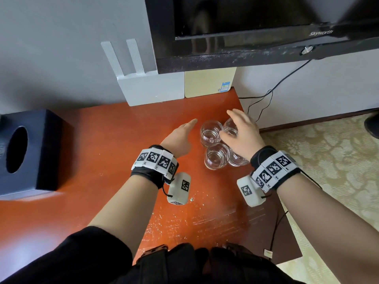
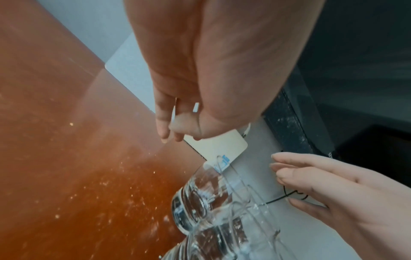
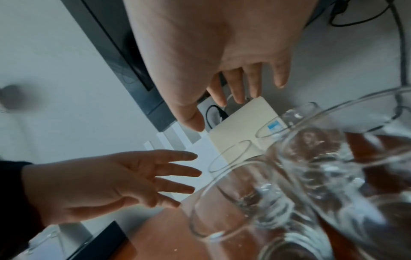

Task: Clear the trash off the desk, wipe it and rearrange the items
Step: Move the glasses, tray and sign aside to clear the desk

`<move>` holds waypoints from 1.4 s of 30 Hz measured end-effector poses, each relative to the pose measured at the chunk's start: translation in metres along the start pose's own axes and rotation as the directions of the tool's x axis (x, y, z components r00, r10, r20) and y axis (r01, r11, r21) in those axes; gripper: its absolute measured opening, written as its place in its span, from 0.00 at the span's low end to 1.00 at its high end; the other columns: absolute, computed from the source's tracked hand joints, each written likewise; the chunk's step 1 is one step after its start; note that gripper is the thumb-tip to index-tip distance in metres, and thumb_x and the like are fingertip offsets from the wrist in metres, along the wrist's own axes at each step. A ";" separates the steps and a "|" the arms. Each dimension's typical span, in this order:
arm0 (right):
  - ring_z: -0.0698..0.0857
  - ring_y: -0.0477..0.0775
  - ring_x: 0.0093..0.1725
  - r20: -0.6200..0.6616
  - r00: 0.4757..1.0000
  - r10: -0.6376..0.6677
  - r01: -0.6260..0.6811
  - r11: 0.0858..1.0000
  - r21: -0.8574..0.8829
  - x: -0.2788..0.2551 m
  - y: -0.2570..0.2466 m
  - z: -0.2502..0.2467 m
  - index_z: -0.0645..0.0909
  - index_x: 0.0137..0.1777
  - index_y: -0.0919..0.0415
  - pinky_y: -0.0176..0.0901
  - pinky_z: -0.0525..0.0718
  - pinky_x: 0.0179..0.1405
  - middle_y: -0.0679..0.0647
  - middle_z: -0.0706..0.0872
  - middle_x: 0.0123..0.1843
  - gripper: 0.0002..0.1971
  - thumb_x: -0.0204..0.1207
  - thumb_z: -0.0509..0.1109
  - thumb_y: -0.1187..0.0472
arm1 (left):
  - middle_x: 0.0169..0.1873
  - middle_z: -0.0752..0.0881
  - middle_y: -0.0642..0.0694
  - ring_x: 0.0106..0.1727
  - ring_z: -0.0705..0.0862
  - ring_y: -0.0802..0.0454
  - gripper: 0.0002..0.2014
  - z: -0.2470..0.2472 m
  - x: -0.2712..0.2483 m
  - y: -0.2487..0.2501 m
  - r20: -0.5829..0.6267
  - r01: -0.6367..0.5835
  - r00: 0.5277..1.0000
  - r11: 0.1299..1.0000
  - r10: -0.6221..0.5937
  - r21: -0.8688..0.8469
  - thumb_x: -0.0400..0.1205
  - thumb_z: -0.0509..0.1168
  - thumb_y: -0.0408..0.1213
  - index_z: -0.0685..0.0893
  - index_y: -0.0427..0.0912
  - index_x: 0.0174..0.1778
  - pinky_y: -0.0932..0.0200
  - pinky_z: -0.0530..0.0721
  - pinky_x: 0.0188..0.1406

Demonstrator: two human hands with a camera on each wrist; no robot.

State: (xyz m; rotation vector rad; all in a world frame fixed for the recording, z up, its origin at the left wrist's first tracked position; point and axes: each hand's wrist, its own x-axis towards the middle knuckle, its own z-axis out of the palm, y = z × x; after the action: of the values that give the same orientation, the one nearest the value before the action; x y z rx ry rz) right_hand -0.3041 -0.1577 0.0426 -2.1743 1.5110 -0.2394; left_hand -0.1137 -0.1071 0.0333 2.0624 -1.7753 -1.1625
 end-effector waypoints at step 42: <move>0.80 0.50 0.45 0.718 0.643 -0.267 0.573 0.790 -0.219 -0.133 -0.316 0.111 0.75 0.69 0.51 0.46 0.82 0.52 0.47 0.80 0.55 0.19 0.80 0.64 0.47 | 0.61 0.81 0.45 0.49 0.78 0.50 0.16 -0.068 -0.308 -0.201 -0.094 0.342 0.936 0.939 -0.338 0.031 0.81 0.62 0.41 0.78 0.44 0.65 0.57 0.78 0.48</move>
State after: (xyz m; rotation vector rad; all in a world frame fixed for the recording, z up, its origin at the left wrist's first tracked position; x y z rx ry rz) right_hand -0.0459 0.0832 0.1129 -2.5415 0.6444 0.7355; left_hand 0.0892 0.2012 0.0940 2.4798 -1.4566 -1.0972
